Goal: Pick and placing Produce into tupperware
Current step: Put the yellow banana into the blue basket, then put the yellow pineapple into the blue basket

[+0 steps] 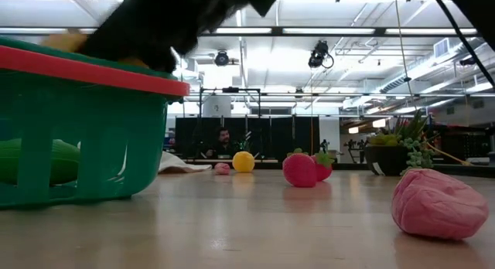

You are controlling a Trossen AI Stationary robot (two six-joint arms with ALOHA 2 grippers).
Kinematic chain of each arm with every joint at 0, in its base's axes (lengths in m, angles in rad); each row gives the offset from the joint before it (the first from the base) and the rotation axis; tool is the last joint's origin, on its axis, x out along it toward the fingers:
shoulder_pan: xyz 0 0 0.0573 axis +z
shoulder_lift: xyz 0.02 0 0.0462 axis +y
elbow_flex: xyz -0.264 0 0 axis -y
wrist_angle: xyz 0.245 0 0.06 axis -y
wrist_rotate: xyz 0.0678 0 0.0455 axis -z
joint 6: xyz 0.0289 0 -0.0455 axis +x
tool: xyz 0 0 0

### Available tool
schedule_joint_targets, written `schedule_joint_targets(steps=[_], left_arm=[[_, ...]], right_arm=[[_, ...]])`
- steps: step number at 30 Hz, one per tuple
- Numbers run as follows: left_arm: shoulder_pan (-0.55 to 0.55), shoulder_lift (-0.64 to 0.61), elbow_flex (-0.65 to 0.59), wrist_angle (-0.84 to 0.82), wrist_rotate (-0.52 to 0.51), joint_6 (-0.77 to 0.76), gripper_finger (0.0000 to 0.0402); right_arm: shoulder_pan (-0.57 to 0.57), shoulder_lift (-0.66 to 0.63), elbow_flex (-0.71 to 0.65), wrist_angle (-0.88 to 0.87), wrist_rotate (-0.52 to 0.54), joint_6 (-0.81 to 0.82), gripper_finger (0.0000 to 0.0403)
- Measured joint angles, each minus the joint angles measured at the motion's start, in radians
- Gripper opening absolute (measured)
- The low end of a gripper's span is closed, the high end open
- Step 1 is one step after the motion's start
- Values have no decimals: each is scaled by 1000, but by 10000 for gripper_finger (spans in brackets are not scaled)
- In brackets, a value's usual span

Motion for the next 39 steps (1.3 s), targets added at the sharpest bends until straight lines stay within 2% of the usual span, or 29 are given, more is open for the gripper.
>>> schedule_joint_targets(steps=[13,24,27,30,36,39], left_arm=[[0,10,1,21,0,-14,183],[0,10,0,23,0,-14,177],[0,10,0,23,0,-14,178],[2,10,0,20,0,-13,177],[4,10,0,-58,0,-6,180],[4,10,0,-99,0,-70,182]], right_arm=[[34,74,-1,47,11,-5,167],[43,42,0,49,46,-47,242],[43,32,0,41,86,-45,254],[35,-5,2,21,146,-45,258],[5,-117,6,5,192,-42,249],[-7,-185,6,-61,241,-31,243]])
